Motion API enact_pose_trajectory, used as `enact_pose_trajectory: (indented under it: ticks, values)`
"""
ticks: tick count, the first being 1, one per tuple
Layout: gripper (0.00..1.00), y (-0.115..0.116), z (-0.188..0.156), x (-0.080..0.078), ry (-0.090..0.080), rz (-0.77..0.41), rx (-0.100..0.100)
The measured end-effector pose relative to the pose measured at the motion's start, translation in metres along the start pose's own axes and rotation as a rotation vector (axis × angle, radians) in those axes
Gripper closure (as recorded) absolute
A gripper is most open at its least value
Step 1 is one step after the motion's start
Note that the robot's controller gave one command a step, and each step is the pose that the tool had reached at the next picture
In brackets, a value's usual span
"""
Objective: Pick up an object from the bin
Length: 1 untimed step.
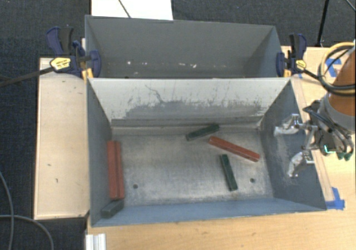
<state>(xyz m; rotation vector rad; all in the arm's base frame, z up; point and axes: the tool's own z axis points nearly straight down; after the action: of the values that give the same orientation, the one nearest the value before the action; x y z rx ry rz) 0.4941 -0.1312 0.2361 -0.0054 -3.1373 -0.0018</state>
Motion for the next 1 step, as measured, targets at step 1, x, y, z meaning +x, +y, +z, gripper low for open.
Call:
enact_pose_trajectory:
  ticks: [1]
  values:
    - [0.0,0.0005,-0.0034,-0.0017,-0.007,-0.005,0.002]
